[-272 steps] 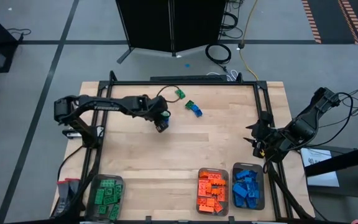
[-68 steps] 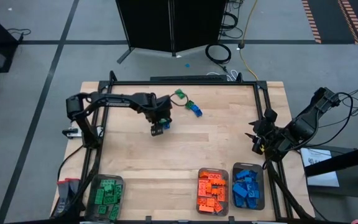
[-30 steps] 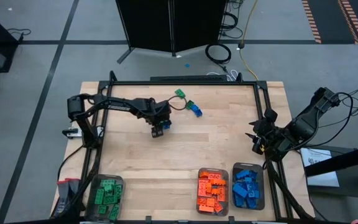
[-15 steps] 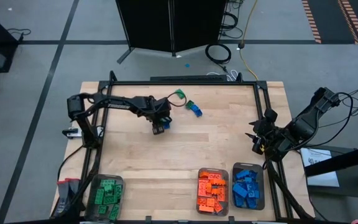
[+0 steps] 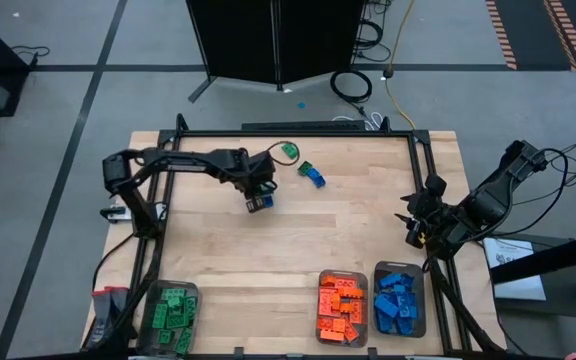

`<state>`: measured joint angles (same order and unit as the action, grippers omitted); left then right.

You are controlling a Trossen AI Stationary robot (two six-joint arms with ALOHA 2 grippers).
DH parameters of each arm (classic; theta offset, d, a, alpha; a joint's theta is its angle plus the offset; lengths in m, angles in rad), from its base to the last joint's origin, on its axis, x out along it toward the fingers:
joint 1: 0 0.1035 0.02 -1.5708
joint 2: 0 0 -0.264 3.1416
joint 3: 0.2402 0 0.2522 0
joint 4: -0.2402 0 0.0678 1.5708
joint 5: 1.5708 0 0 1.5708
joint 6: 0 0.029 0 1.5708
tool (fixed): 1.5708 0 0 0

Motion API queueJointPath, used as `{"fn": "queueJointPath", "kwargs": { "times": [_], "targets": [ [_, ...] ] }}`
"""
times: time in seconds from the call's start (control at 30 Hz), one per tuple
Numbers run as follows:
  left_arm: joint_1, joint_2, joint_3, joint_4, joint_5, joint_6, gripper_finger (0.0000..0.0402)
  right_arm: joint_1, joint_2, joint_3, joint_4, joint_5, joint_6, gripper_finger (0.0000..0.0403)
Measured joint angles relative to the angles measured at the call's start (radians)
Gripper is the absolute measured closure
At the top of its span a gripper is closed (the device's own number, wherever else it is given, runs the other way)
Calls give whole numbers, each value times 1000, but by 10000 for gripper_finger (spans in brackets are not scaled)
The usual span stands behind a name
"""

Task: Sort blocks
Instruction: Put the green game piece into the left black bin

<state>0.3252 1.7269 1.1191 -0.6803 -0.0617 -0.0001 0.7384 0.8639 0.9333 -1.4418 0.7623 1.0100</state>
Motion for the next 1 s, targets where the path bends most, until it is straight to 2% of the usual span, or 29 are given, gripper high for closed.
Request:
{"fn": "queueJointPath", "kwargs": {
  "times": [0.17, 0.3, 0.4, 0.53, 0.63, 0.87, 1.0],
  "targets": [
    [-33, -93, 56, -127, -16, -70, 330, 0, 0, 0, -2, 5, -4, 190],
    [-95, -203, 74, -268, -22, -215, 330, 0, 0, 0, -2, 3, -4, 190],
    [-184, -291, 71, -378, -22, -363, 330, 0, 0, 0, -3, 2, -4, 190],
    [-365, -384, 70, -515, -22, -612, 330, 0, 0, 0, -4, 2, -5, 190],
    [-537, -436, 69, -557, 26, -788, 330, 0, 0, 0, -6, 1, -14, 190],
    [-924, -467, 69, -554, 73, -1231, 330, 0, 0, 0, -8, 3, -52, 190],
    [-1091, -445, 69, -484, 113, -1372, 330, 0, 0, 0, -8, 3, -54, 190]
  ]
}}
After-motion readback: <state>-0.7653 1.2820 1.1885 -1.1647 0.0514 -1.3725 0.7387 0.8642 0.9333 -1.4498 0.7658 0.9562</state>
